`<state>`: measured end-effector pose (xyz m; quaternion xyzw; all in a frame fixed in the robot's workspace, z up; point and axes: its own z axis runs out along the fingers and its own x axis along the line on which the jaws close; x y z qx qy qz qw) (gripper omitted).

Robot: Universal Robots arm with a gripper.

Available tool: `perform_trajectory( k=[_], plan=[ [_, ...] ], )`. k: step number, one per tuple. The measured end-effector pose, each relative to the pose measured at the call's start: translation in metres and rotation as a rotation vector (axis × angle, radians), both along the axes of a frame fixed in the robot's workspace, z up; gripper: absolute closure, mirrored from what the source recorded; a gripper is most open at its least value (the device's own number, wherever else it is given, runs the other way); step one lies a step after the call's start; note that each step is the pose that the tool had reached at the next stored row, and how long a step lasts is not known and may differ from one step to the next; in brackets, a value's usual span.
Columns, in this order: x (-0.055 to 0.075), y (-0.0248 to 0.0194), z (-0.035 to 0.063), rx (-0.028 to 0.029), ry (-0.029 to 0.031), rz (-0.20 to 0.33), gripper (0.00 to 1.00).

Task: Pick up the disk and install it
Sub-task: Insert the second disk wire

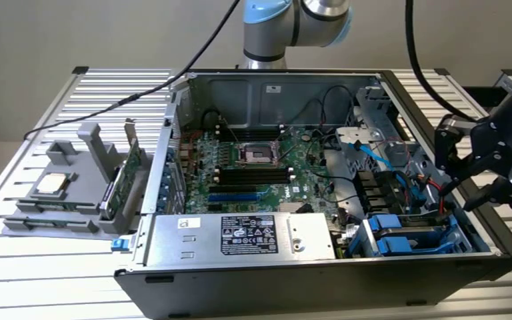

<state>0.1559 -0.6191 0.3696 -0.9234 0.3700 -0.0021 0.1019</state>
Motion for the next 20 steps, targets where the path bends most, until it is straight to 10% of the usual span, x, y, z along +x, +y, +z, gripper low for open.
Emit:
perform_trajectory(
  k=[13, 20],
  plan=[
    [0.0000, -0.0002, -0.0015, 0.0005, 0.0008, -0.209, 0.63],
    [-0.0003, -0.0020, -0.0017, -0.0025, 0.0267, -0.230, 0.63]
  ],
)
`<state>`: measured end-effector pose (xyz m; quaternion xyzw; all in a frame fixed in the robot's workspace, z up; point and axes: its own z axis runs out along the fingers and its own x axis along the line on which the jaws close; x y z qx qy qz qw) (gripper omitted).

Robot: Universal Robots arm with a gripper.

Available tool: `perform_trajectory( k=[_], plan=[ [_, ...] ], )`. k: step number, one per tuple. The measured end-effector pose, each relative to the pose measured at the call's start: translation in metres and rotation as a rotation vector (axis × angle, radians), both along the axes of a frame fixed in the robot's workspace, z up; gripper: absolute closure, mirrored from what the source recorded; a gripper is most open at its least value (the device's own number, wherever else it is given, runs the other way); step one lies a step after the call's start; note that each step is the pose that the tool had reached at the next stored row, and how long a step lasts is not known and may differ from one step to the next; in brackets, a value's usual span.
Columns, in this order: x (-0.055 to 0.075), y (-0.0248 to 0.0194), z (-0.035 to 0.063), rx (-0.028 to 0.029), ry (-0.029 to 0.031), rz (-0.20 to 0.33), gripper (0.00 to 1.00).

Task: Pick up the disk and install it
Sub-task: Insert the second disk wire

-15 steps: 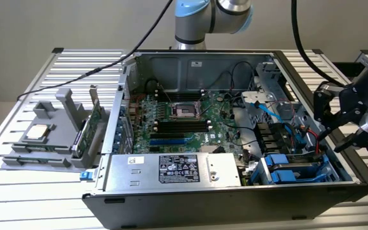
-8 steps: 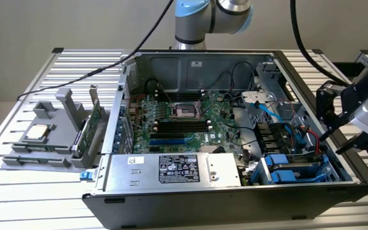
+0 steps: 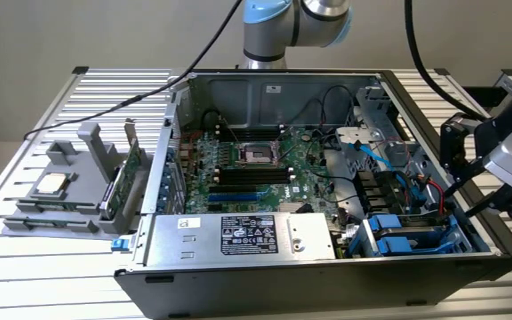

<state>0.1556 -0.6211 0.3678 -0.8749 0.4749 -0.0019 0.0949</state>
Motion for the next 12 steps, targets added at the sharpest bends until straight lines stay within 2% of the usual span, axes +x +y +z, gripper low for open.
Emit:
perform_trajectory(
  k=[2, 7, 12],
  plan=[
    [0.0001, -0.0002, -0.0001, 0.0000, 0.0057, -0.017, 0.63],
    [0.0002, -0.0005, -0.0009, 0.0003, 0.0135, -0.072, 0.63],
    [0.0001, -0.0023, -0.0025, 0.0004, 0.0229, -0.103, 0.63]
  ],
)
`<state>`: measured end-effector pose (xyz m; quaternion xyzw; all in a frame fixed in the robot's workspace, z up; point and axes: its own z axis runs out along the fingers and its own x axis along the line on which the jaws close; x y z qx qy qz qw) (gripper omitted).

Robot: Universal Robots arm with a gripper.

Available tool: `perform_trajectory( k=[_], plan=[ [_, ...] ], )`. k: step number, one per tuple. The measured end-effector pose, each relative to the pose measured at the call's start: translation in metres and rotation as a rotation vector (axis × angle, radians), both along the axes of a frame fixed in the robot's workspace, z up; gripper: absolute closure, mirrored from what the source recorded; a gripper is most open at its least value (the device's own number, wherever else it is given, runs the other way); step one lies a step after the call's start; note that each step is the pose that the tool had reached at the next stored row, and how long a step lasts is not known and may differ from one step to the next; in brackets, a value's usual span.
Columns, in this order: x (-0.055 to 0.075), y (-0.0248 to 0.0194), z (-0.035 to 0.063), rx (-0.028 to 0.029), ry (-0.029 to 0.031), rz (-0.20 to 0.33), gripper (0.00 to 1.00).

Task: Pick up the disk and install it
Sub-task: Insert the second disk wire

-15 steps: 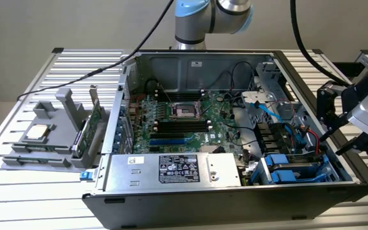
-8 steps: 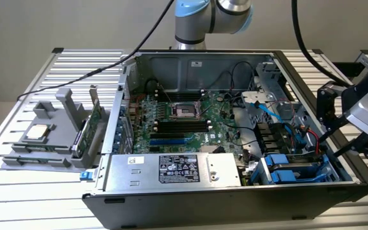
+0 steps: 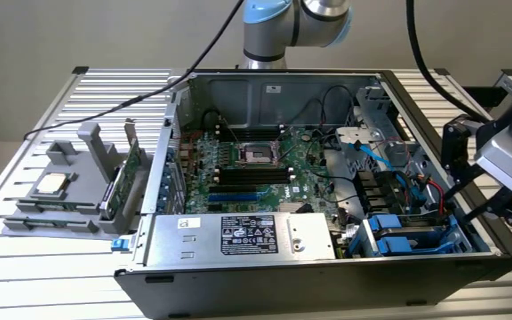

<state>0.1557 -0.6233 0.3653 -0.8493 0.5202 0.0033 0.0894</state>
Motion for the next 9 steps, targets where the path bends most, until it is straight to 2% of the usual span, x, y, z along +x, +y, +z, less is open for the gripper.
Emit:
perform_trajectory(
  k=[7, 9],
  plan=[
    [-0.0001, -0.0032, -0.0042, -0.0002, 0.0106, -0.033, 0.63],
    [-0.0005, -0.0042, -0.0060, -0.0002, 0.0119, -0.041, 0.63]
  ],
)
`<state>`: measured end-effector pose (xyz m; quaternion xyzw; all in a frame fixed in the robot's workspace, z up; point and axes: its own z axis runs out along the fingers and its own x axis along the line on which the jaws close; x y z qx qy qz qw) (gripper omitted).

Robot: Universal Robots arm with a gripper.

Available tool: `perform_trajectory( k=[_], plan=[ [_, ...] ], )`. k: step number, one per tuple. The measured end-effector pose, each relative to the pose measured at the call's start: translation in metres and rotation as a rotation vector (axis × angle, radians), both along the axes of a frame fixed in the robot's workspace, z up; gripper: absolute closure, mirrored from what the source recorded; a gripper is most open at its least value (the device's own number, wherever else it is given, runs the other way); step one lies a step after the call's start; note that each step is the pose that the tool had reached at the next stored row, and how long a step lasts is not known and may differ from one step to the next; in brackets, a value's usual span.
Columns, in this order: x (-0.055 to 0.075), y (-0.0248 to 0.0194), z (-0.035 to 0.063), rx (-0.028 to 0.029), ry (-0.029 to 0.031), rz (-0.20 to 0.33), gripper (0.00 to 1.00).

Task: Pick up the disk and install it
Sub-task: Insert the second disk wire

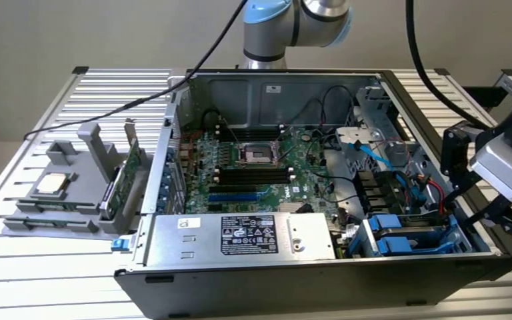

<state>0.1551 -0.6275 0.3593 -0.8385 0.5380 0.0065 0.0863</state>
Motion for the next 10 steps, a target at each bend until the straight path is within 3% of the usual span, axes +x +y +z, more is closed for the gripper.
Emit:
perform_trajectory(
  k=[5, 8, 10],
  plan=[
    [-0.0020, -0.0016, -0.0022, 0.0027, 0.0002, -0.023, 0.63],
    [-0.0040, -0.0017, -0.0024, 0.0212, 0.0003, -0.033, 0.63],
    [-0.0050, -0.0017, -0.0027, 0.0287, 0.0004, -0.040, 0.63]
  ],
)
